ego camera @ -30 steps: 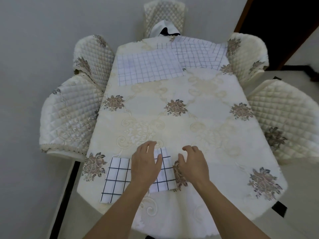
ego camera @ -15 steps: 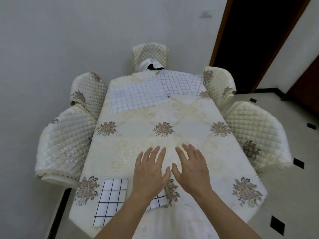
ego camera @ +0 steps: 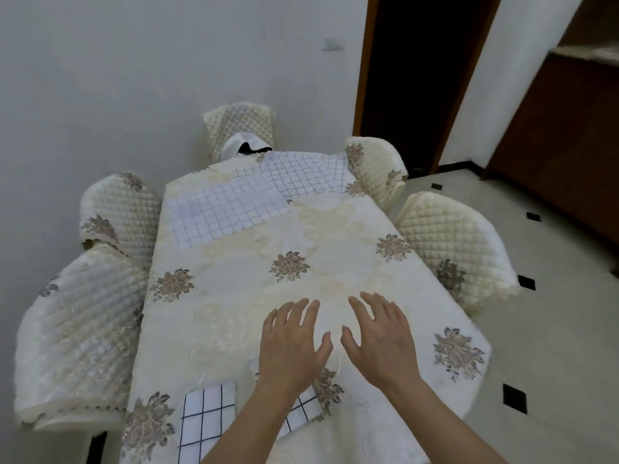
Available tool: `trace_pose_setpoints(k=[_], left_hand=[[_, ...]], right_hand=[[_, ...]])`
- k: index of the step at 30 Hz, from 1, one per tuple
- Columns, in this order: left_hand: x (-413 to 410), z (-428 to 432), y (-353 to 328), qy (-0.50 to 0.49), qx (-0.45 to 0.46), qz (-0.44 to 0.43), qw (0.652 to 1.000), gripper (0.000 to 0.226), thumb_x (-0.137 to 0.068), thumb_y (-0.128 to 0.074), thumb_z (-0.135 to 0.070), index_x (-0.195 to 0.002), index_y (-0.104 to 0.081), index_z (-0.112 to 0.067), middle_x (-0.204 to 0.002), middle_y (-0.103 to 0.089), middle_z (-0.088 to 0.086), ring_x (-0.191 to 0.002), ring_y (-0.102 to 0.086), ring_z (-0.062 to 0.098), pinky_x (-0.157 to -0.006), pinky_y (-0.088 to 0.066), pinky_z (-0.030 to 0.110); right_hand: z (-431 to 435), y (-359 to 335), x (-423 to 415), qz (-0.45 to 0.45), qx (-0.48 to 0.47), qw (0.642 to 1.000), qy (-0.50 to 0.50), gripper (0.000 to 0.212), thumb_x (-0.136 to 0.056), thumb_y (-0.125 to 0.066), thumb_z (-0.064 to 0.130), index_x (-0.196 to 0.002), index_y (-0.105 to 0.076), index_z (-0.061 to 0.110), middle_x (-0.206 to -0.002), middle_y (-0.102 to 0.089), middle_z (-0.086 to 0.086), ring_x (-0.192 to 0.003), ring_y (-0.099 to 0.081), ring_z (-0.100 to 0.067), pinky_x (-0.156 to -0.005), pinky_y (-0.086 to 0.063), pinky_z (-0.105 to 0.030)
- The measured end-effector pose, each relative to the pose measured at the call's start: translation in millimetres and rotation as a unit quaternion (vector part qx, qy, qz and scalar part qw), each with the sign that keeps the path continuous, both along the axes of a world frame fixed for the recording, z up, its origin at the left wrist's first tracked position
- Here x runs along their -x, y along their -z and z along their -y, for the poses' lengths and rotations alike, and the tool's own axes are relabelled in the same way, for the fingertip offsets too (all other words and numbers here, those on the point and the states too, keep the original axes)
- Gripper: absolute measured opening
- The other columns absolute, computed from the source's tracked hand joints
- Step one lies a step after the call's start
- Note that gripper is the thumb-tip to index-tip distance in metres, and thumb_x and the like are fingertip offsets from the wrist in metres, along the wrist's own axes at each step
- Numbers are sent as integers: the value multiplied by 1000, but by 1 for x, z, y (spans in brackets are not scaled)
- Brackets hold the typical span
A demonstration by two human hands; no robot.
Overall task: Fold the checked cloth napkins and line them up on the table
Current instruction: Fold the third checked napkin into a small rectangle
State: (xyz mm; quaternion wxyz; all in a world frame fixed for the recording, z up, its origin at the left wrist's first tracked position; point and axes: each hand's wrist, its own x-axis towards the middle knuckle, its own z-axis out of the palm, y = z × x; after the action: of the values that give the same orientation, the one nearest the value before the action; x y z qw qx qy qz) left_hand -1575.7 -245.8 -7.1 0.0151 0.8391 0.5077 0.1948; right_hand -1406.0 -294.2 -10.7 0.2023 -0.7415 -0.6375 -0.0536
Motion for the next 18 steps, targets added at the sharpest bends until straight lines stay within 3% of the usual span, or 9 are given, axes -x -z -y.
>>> trace_pose_setpoints(k=[13, 18], left_hand=[[-143, 40, 10, 240, 5, 27, 970, 54, -86, -48, -50, -127, -65, -20, -126, -67, -1, -114, -62, 24, -96, -51, 45], [-210, 67, 6, 314, 0, 18, 949, 53, -83, -51, -49, -126, -64, -21, -126, -66, -1, -114, -60, 24, -96, -50, 45]], right_hand=[[121, 7, -101, -1, -4, 968, 251, 49, -84, -51, 43, -123, -65, 17, -121, -66, -4, -111, -61, -26, -95, -52, -44], [170, 12, -147, -12, 6, 949, 316, 49, -85, -49, 43, -124, -64, 17, -122, -65, -5, -117, -59, -27, -101, -46, -45]])
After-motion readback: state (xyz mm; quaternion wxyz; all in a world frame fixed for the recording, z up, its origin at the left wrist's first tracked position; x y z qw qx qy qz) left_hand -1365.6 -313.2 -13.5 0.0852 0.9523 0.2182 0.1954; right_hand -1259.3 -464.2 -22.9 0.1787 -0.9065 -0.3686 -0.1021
